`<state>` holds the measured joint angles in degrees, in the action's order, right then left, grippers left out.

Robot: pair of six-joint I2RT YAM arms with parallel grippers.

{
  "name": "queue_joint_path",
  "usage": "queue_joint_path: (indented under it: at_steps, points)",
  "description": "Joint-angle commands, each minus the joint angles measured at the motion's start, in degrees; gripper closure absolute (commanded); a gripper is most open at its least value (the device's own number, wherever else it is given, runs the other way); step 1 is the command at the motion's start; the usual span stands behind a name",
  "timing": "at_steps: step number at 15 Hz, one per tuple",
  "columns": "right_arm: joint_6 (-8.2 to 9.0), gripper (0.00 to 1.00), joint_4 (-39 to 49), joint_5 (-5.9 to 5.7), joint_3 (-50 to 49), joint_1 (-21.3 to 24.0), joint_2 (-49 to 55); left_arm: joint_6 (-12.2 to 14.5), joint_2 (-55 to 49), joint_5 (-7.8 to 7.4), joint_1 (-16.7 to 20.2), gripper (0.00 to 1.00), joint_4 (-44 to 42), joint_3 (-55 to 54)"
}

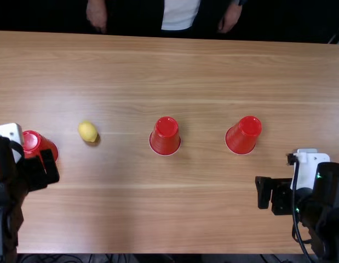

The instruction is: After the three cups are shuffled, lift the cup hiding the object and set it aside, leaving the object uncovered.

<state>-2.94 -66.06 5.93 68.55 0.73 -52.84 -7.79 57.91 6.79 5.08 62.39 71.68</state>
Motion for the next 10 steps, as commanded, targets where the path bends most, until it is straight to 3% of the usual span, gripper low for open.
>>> queue_joint_path:
  at_steps: [1, 6, 10]
  points:
    - [-0.12, 0.00, 0.0, 0.39, -1.2, -1.0, 3.0, -0.5, -2.6, -0.56, -2.5, 0.00, -0.4, -3.7]
    - [-0.44, 0.00, 0.3, 0.29, -8.1, -0.9, 14.4, -0.8, -15.6, -0.56, -3.6, 0.00, -1.9, -15.7]
    - [-0.01, 0.00, 5.4, 0.39, -18.5, -0.8, 28.8, -0.6, -28.6, -0.56, -3.8, 0.00, -9.4, -27.2]
